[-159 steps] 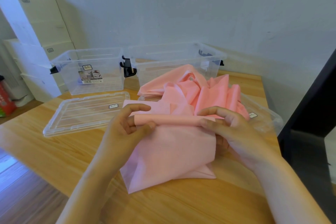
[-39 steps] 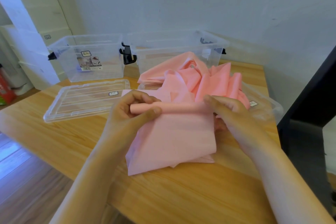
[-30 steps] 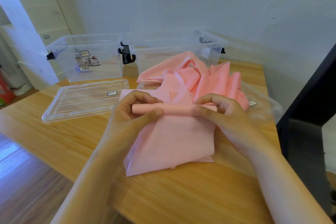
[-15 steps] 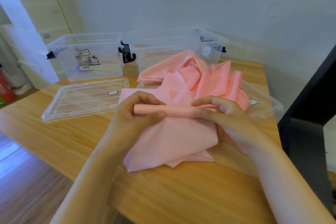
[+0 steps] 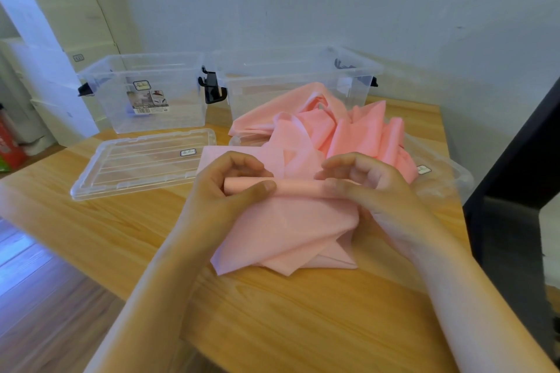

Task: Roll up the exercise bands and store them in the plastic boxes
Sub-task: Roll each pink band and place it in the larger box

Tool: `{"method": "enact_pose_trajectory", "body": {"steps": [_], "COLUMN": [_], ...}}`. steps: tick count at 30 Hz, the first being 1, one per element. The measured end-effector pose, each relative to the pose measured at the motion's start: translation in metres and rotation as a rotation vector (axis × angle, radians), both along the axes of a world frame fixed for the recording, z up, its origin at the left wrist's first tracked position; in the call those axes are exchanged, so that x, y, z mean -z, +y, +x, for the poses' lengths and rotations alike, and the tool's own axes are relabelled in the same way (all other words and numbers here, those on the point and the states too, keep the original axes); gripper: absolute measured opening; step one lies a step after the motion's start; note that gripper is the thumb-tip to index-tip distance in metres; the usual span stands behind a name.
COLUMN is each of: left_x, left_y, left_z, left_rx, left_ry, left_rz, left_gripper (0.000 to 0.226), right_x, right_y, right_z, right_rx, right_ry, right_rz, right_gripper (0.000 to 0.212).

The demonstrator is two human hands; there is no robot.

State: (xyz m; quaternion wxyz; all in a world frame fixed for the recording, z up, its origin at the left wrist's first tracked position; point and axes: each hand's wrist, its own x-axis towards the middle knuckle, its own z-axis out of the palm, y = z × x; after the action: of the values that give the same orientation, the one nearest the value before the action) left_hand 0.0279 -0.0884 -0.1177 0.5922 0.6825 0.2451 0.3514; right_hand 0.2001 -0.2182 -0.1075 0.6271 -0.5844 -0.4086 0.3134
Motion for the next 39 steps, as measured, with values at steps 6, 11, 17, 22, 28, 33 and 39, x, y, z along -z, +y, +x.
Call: {"method": "enact_pose_trajectory", "body": {"steps": [6, 11, 17, 22, 28, 33, 39], "left_x": [-0.0003, 0.0032, 0.0022, -0.0005, 0.0012, 0.0015, -0.0008], "left_y": [-0.0011, -0.0007, -0.0014, -0.0002, 0.0019, -0.0023, -0.0012], "left_z": [0.0026, 0.0019, 0.0012, -0.0007, 0.0002, 0.0027, 0.0004], "left_rx": [-0.041, -0.018, 0.011, -0.013, 0.001, 0.011, 0.026], "left_ry": [-0.033, 0.06, 0.005, -0.04, -0.013, 0.01, -0.059], "left_rz": [0.062, 0.047, 0.06, 0.139, 0.093, 0.003, 0.056], "left_gripper": [0.017, 0.015, 0.014, 0.022, 0.021, 0.023, 0.016], "right_x": [0.0026, -0.0006, -0.0017, 0.0005, -0.0019, -0.0044, -0.0037], "right_y": [0.0011, -0.0006, -0.0009, -0.001, 0.0, -0.0014, -0.0008], "right_z": [-0.0012, -0.0009, -0.001, 0.001, -0.0012, -0.003, -0.003], "right_rx": [0.031, 0.076, 0.077, 0.035, 0.029, 0.062, 0.019], "right_ry": [-0.056, -0.065, -0.055, -0.058, -0.047, -0.017, -0.018], "right_rz": [-0.049, 0.021, 0.053, -0.096, -0.035, 0.083, 0.072], "right_gripper": [0.009, 0.012, 0.019, 0.013, 0.008, 0.019, 0.024]}}
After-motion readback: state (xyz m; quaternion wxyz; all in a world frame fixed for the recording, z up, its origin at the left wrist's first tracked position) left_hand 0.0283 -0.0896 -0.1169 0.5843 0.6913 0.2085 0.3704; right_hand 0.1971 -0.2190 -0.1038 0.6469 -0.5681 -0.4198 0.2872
